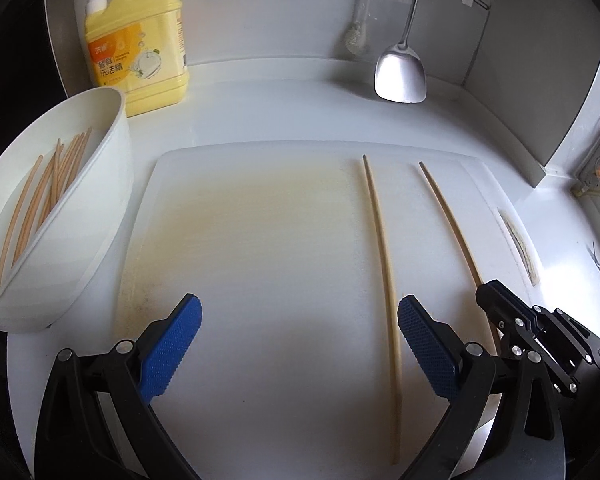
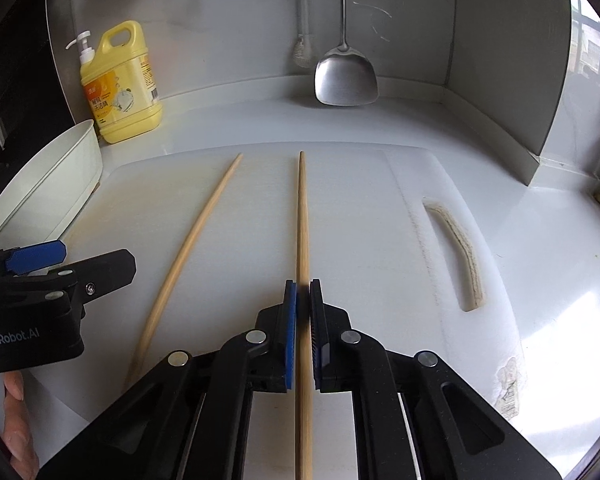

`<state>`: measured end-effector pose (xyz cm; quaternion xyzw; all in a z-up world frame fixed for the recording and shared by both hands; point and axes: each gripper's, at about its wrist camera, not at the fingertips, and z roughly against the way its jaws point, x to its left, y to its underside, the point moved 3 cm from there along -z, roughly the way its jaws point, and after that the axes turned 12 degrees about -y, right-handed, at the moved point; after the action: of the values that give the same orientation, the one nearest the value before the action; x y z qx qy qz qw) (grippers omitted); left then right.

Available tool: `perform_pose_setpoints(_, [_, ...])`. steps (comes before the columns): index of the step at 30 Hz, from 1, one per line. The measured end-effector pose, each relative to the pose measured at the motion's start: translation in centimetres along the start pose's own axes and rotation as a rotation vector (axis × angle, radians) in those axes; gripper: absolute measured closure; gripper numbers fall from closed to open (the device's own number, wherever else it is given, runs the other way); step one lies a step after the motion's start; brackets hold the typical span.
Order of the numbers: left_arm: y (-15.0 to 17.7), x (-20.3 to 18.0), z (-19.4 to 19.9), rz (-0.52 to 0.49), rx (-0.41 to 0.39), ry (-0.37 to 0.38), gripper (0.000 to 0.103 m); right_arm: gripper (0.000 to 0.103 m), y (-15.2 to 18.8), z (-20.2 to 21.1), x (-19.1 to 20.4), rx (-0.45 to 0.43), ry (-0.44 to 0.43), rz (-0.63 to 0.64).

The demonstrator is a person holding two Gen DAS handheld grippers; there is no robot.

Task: Organize utensils
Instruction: 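Close the right tool on one chopstick while the left tool grasps the other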

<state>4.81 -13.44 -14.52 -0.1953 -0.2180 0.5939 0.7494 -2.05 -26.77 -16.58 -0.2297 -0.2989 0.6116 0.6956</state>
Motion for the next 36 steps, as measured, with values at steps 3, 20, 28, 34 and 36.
perform_pose_setpoints(3, [-0.1,-0.9,-0.3,-0.015,-0.004,-0.007,0.006,0.096,0.0,0.4,-1.2,-0.001,-0.003,-0.018])
perform_pose_setpoints(20, [-0.3,-2.6,-2.2,-0.023,0.032,-0.058,0.006,0.074,-0.1,0.7,-2.5,0.002,-0.061,-0.011])
perform_pose_setpoints(28, [-0.7,-3.1,-2.6,-0.018,0.022,-0.072,0.007,0.074,-0.7,0.0,-2.3,0.009,-0.046,0.032])
perform_pose_setpoints(34, [-1.4,-3.7,-2.2,-0.028,-0.012,-0.06,0.035,0.075,-0.9,-0.5,-1.9,0.009,-0.029,0.078])
perform_pose_setpoints(36, [-1.6,-4.0,-2.1,-0.034,-0.021,-0.053,0.043,0.075,-1.0,-0.6,-1.8,0.01,-0.026,0.089])
